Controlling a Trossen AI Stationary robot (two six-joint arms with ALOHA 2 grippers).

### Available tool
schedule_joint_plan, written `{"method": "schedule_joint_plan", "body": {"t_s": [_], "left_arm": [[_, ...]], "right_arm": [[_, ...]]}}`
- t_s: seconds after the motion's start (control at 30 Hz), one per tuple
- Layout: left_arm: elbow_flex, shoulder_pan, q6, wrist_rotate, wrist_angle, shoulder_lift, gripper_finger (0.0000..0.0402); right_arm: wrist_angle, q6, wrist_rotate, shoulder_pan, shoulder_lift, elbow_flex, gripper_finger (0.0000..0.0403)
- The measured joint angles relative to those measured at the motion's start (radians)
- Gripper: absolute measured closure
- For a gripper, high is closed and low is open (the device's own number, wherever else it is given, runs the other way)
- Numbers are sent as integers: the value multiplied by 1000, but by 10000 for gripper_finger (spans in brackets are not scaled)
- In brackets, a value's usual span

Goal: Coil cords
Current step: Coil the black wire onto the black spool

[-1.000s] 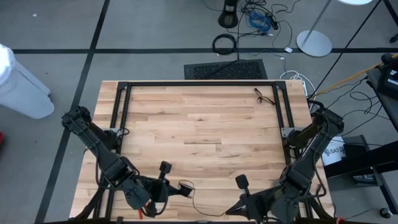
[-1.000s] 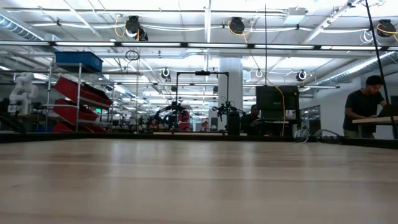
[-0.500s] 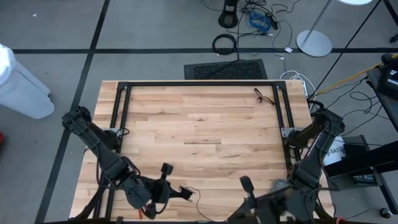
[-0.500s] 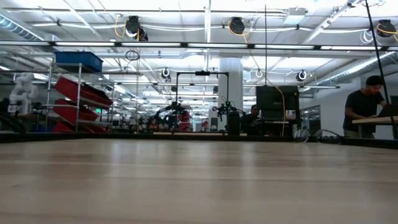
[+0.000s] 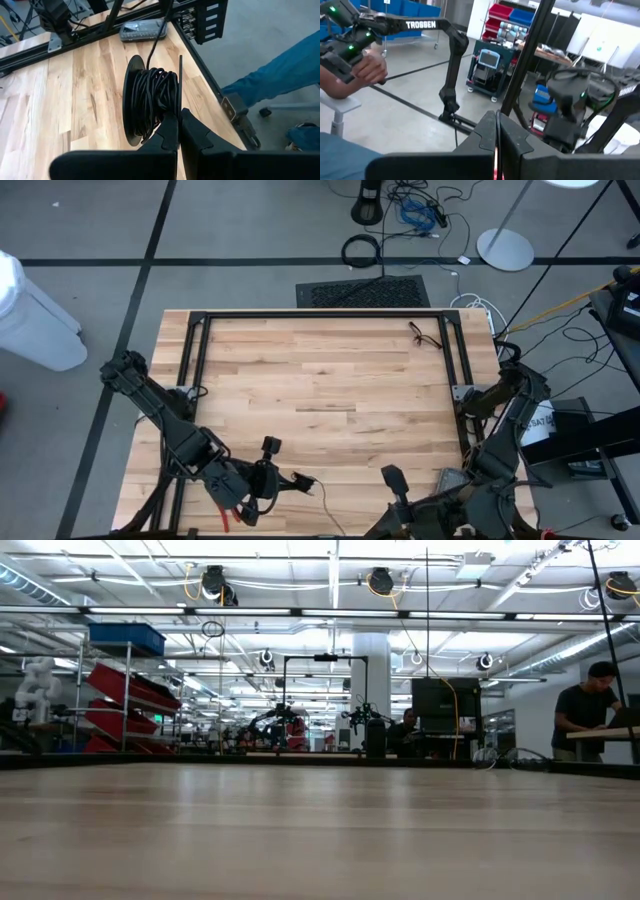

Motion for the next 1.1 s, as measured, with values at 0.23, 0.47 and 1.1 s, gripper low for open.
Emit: {"method": "schedule_joint_plan", "body": {"t_s": [0.23, 0.47, 1.1], "left_arm": [[0, -1, -2, -1, 0, 0, 399], [0, -1, -4, -2, 0, 1, 399], [0, 2, -2, -115, 0, -5, 399]], "right_arm": [[-7, -42, 2, 1, 28, 70, 403], [-5, -85, 0, 1, 60, 142, 403], [-331, 335, 365, 2, 97, -16, 393]]}}
